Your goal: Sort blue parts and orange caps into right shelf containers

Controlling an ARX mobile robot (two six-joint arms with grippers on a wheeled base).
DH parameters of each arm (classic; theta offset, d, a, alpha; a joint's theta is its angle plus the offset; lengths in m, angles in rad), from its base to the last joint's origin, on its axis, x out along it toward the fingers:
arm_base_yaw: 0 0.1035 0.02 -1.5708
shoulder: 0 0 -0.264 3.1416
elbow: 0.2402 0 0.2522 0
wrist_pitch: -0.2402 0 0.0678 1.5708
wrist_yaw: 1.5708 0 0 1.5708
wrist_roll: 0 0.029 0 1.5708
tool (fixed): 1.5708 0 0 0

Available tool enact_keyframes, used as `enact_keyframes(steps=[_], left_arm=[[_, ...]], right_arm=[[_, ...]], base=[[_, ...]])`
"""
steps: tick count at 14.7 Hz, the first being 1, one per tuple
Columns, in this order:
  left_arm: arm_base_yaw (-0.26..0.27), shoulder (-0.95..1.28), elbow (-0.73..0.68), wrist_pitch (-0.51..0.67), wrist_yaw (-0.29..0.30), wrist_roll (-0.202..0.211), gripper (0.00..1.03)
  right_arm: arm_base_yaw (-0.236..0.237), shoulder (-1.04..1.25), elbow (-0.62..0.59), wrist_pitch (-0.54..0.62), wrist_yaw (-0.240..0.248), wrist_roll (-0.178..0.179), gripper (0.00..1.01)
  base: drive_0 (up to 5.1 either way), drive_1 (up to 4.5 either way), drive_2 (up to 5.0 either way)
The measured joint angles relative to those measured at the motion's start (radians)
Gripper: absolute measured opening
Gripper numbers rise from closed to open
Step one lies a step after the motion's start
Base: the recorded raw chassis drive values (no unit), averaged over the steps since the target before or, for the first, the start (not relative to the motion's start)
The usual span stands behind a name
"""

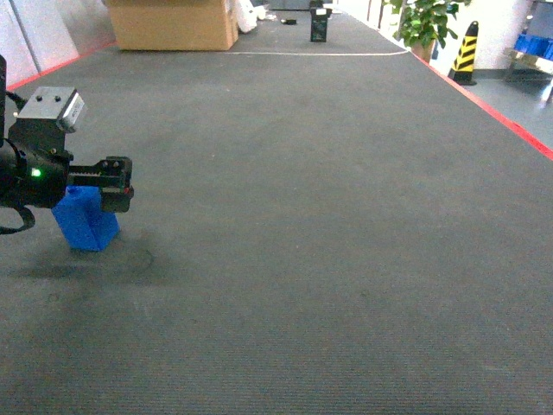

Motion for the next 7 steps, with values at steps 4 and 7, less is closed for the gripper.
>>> enact_keyframes(steps=[4,7], left_arm=[[0.01,-0.013,-0.067,0.031,0.026,0.018,0.63],[0.024,-0.082,-0.154,0.07,0.05,0.028,0.45]], right_arm=[[0.012,-0.014,0.0,-0.008,0.015,0.0,0.44],[0.059,-0.053,0.0,-0.026,0.044,-0.002,0.44]], base=[[0.0,0.0,0.0],[0.0,0.0,0.0]])
